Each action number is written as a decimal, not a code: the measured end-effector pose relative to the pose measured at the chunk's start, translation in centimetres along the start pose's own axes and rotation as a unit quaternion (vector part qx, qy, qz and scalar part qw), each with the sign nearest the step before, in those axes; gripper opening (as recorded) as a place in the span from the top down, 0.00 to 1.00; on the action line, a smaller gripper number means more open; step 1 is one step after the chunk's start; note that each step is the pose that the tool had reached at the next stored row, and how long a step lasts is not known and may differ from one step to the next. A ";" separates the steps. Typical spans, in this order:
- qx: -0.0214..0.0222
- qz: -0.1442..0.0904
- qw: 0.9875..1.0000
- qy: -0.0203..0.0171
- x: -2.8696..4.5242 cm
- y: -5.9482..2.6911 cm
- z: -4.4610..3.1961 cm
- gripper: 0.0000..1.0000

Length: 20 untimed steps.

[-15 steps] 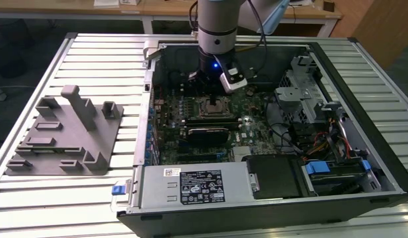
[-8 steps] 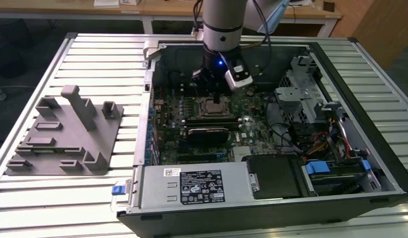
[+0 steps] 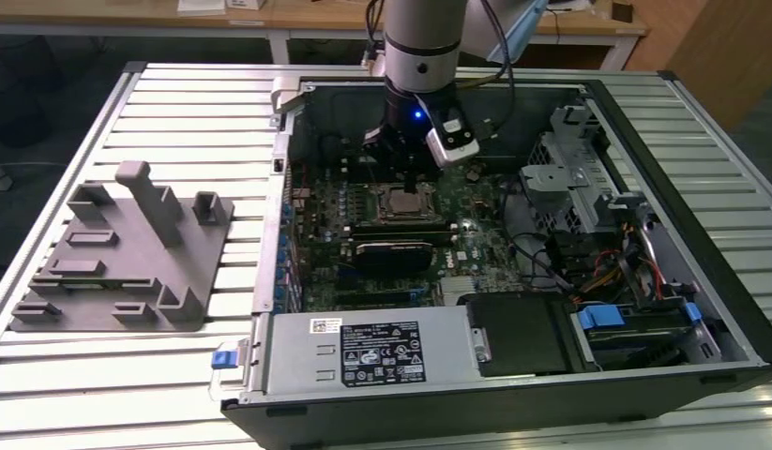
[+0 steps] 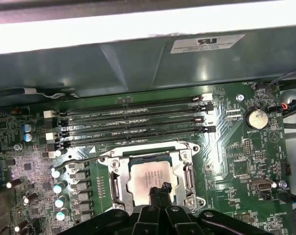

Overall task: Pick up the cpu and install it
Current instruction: 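Close the cpu cover, then install the first cpu locking lever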

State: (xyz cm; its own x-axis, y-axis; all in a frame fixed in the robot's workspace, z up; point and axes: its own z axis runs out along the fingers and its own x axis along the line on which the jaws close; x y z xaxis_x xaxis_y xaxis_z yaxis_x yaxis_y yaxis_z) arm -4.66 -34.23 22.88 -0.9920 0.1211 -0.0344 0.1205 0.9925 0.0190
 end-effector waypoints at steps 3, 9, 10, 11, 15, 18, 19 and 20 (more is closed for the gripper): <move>0.000 0.000 1.000 0.000 0.00 0.00 -0.15 0.89; 0.000 0.000 1.000 0.000 0.00 0.00 -0.18 0.89; 0.000 0.000 1.000 0.000 -0.01 0.00 -0.18 0.89; 0.000 0.000 1.000 0.000 -0.01 0.00 -0.19 0.89; 0.000 0.000 1.000 0.000 0.19 -0.03 -0.22 0.89; 0.000 0.000 1.000 0.000 1.15 -0.14 -0.24 0.89; 0.000 0.000 1.000 0.000 1.46 -0.18 -0.25 0.89; 0.000 0.000 1.000 0.000 1.81 -0.22 -0.26 0.89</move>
State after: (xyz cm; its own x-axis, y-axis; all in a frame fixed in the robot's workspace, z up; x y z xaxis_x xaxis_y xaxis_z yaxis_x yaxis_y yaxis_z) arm -6.49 -34.23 23.08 -0.9920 0.1211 -0.0346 0.1205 0.9925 0.0189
